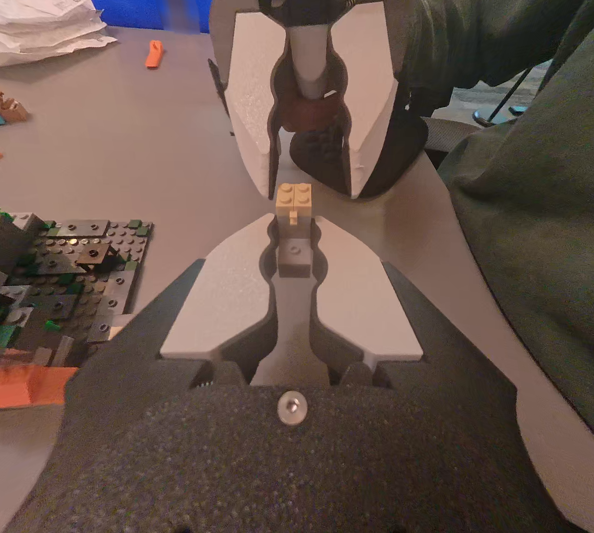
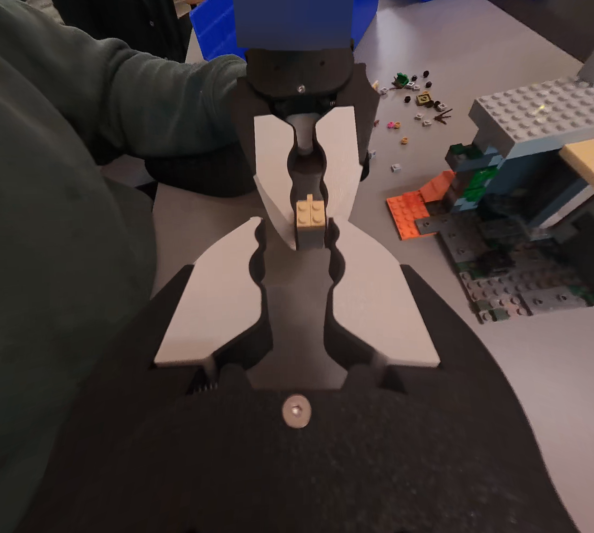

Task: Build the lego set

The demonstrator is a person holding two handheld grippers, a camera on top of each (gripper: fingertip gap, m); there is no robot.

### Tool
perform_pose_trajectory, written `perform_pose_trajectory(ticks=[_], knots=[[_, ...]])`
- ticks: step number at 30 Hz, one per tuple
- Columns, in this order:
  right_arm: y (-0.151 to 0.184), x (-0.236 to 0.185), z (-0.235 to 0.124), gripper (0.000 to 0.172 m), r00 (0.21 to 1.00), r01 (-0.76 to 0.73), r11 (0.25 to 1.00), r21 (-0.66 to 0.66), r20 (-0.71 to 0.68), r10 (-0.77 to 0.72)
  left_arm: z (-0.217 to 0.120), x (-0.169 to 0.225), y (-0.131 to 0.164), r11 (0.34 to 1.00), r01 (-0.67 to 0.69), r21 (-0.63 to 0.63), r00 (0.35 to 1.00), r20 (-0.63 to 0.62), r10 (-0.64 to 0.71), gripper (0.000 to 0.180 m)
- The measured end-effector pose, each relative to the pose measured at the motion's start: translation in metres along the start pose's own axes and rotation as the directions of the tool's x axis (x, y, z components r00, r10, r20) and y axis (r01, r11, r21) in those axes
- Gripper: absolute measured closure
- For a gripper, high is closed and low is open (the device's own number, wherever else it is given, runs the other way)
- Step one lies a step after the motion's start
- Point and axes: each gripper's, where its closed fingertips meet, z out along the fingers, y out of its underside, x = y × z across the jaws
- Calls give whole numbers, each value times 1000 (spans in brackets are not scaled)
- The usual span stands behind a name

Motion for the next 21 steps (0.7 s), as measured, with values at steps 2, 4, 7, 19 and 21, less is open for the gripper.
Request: perform_pose_trajectory(ticks=[2,4,7,19,21], knots=[[-2,4,3,139,1000,20,1000,-12,-11,-20,3,0,1,1000,12,3,1000,-4,-12,163],[2,6,7,146,999,42,998,-54,-14,-43,4,1,0,1000,21,9,1000,-9,-21,163],[5,10,9,155,997,74,993,-87,-20,-76,5,-1,3,1000,16,-3,1000,2,-16,163],[24,34,-4,155,948,315,918,-241,112,-296,-2,-29,5,1000,25,4,986,167,-25,160],[34,44,-4,155,940,339,897,-284,134,-313,-7,-39,6,999,32,6,976,217,-33,161]])
